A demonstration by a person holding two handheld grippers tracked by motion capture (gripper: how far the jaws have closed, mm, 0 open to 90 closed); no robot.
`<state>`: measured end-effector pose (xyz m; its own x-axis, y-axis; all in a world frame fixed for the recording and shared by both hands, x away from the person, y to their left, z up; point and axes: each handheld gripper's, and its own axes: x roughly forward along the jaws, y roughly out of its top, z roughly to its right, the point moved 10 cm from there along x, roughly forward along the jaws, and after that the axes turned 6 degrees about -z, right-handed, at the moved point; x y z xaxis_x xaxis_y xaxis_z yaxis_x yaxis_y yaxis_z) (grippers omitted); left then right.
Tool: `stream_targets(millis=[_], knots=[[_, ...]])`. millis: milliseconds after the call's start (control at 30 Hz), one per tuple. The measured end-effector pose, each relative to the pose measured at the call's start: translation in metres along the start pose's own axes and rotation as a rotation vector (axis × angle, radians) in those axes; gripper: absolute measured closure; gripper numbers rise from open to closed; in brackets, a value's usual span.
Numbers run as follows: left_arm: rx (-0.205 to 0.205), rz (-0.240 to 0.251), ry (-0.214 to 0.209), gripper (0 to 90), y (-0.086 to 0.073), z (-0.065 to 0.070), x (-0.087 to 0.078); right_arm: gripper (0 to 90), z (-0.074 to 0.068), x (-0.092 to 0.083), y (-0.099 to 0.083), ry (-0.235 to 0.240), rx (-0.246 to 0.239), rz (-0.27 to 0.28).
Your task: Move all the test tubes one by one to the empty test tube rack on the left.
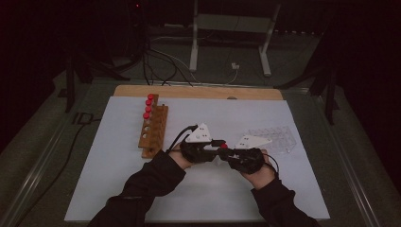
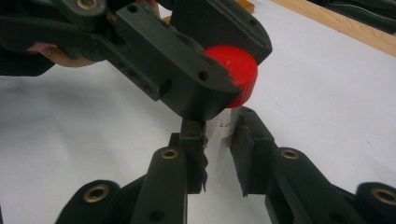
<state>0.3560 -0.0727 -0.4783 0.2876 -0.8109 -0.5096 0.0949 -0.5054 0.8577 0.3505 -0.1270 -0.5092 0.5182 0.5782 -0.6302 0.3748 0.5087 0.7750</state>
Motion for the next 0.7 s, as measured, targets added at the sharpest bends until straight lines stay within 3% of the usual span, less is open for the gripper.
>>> stream_targets(millis=[300, 433, 700], knots=[[-0.004, 0.003, 0.015, 72.1, 0.003, -0.003, 0.000, 72.4, 0.002, -0.001, 0.001, -0.003, 0.011, 0.012], [-0.010, 0.014, 0.034, 72.2, 0.006, -0.009, -0.008, 59.8, 0.005, -0.004, 0.003, -0.027, 0.011, 0.031], [-0.026, 0.033, 0.083, 72.2, 0.010, -0.025, -0.033, 31.9, 0.010, -0.009, 0.004, -0.034, 0.040, 0.055]])
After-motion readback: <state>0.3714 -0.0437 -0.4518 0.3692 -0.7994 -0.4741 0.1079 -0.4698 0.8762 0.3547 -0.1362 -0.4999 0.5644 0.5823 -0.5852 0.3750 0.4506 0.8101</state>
